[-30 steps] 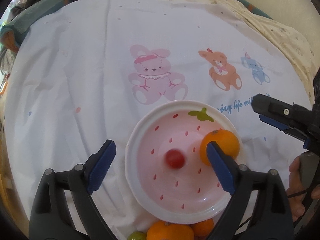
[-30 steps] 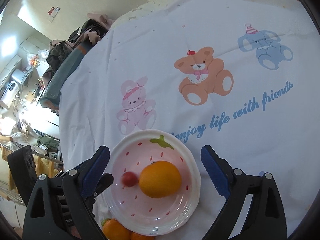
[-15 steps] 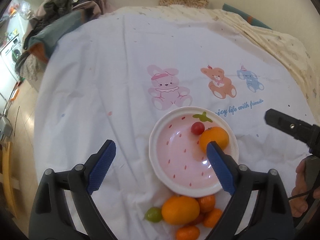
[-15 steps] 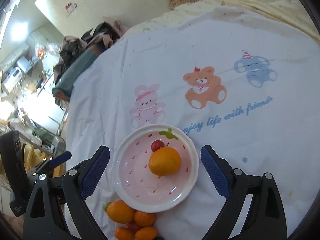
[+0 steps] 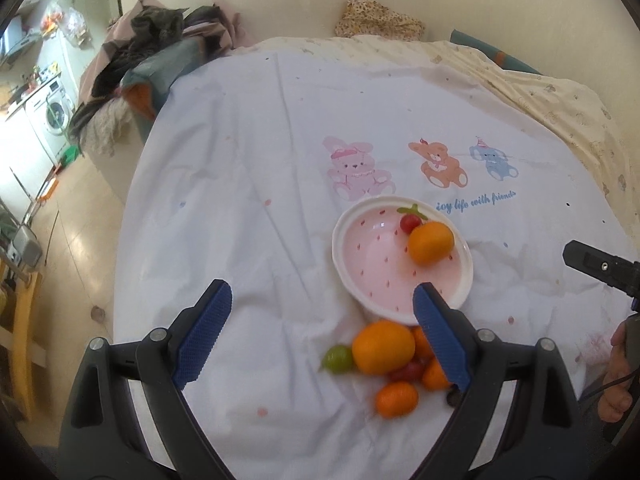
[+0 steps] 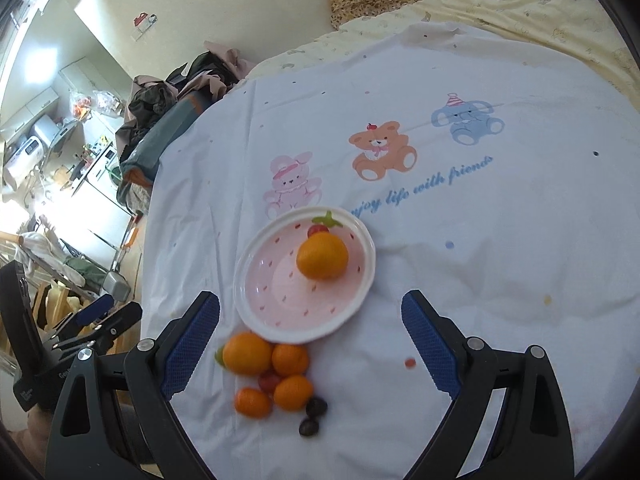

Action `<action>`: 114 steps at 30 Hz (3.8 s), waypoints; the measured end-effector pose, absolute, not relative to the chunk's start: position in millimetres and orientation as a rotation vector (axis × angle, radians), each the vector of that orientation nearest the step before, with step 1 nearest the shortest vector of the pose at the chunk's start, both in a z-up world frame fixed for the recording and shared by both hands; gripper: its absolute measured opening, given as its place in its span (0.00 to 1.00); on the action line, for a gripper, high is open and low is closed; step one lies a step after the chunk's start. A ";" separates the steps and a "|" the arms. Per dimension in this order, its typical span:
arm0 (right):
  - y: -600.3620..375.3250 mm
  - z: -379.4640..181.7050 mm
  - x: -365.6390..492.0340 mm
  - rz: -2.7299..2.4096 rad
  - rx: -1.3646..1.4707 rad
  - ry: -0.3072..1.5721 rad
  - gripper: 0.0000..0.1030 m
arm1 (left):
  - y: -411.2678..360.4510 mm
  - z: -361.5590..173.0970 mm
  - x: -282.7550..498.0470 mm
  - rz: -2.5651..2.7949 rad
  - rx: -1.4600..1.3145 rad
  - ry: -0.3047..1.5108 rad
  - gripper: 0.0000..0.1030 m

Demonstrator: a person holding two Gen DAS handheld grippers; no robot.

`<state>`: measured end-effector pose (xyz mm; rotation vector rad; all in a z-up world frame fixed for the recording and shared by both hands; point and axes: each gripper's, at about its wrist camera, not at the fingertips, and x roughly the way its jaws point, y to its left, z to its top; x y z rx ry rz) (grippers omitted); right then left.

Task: Organize fruits
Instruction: 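Raise both open tools away from the plate, then close the left tool on a small tangerine in the pile, then grasp a dark purple plum with the right tool while the left tool lifts the tangerine, then carry the plum with the right tool while the left tool carries the tangerine to the plate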

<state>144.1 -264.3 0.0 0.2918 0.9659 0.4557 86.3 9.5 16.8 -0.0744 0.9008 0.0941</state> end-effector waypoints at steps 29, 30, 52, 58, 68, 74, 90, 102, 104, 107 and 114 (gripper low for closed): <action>-308.6 -27.0 118.4 0.309 0.463 1.067 0.92 | -76.8 -110.1 70.2 -0.088 -0.048 1.267 0.61; -309.5 -27.4 119.0 0.308 0.466 1.068 0.92 | -78.1 -114.0 71.6 -0.083 -0.047 1.277 0.60; -299.5 -27.4 120.9 0.344 0.452 1.076 0.92 | -60.0 -70.6 63.2 -0.065 -0.044 1.241 0.37; -294.2 -27.4 120.9 0.346 0.422 1.076 0.92 | -34.9 -23.6 61.8 -0.046 -0.031 1.130 0.37; -278.3 -38.6 118.2 0.335 0.324 1.111 0.92 | 0.6 -18.5 67.9 0.025 -0.063 1.046 0.37; -263.7 -53.1 114.9 0.378 0.283 1.177 0.92 | 11.0 -31.5 72.9 0.039 -0.139 1.090 0.37; -187.6 -128.7 95.6 0.539 0.024 1.471 0.37 | 20.3 -29.0 69.0 0.033 -0.230 1.124 0.38; -181.0 -125.9 84.9 0.580 -0.048 1.435 0.22 | 16.8 -28.9 67.9 0.016 -0.219 1.128 0.38; -182.5 -121.9 84.5 0.590 -0.033 1.430 0.22 | 16.4 -30.3 67.8 0.020 -0.212 1.132 0.38; -188.3 -109.9 81.2 0.608 -0.003 1.408 0.22 | 16.0 -33.6 67.5 0.027 -0.204 1.141 0.38; -214.9 -78.6 84.3 0.592 0.125 1.321 0.22 | 16.3 -38.3 67.2 0.043 -0.182 1.136 0.38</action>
